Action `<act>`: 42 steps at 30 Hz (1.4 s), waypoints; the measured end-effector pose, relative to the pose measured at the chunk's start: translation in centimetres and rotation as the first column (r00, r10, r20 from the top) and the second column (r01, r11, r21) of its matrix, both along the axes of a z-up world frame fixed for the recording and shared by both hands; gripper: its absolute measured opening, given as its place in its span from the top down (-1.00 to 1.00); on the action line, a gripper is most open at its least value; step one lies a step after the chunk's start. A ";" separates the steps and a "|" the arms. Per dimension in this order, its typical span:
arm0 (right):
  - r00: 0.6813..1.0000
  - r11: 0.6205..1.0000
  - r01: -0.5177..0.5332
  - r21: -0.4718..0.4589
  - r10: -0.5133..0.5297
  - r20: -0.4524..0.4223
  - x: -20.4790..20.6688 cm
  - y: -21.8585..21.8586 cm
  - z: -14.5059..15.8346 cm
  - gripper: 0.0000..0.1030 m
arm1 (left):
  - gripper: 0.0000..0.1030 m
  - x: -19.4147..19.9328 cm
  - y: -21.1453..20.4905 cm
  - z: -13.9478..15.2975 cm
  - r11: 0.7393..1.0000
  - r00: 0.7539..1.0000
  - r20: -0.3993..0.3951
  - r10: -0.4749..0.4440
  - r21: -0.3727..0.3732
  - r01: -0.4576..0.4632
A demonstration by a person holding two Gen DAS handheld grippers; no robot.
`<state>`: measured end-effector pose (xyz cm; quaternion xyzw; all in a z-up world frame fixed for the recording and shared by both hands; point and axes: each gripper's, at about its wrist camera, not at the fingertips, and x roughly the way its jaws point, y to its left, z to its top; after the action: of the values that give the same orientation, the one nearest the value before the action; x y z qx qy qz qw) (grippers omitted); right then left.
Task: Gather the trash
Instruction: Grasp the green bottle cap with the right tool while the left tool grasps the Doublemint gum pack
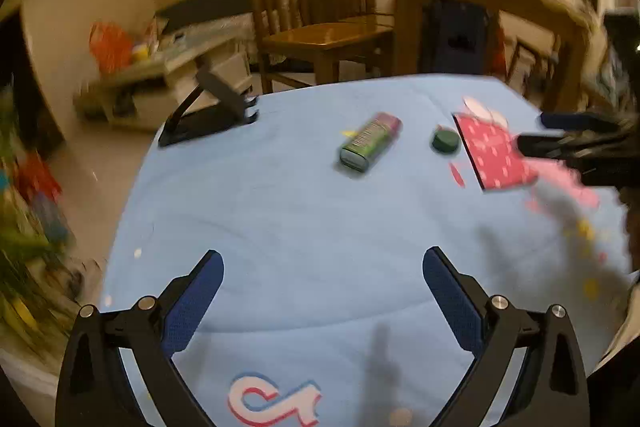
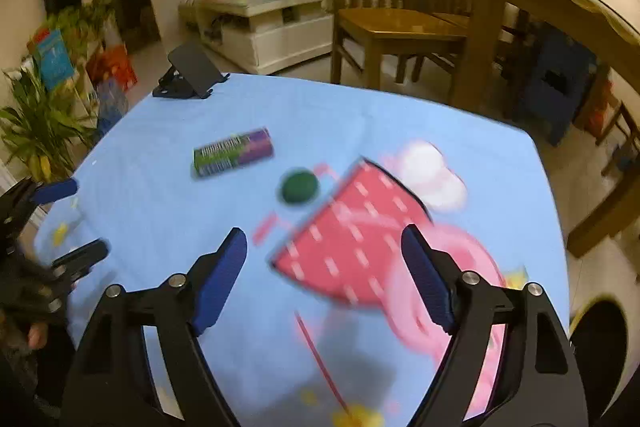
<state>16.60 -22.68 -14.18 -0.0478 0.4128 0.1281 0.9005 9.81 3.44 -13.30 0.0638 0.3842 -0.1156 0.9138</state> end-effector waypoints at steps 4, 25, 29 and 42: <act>0.998 0.995 -0.039 -0.093 0.034 -0.055 4.6 3.7 -1.8 -0.33 | -0.87 0.3 0.8 1.0 0.999 1.000 0.003 0.007 -0.045 -0.007; 0.995 0.993 0.069 0.097 -0.061 -0.075 -1.6 -4.5 -2.8 0.39 | -0.87 2.7 -1.7 0.4 0.985 0.990 -0.075 -0.120 -0.136 0.109; 0.980 0.959 0.198 0.202 -0.196 -0.029 -6.1 -12.0 -1.8 0.39 | -0.87 6.5 -4.7 0.5 0.989 0.988 -0.070 -0.140 -0.052 0.137; 0.952 0.876 0.287 0.387 -0.307 -0.010 -9.8 -19.5 -1.4 0.38 | -0.59 14.6 -10.1 -3.8 0.990 0.976 -0.180 -0.122 0.054 0.134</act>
<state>6.79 -42.15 -15.55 0.1900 0.3585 0.0656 0.9116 24.37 -6.66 -17.10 0.1081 0.4624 -0.1666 0.8642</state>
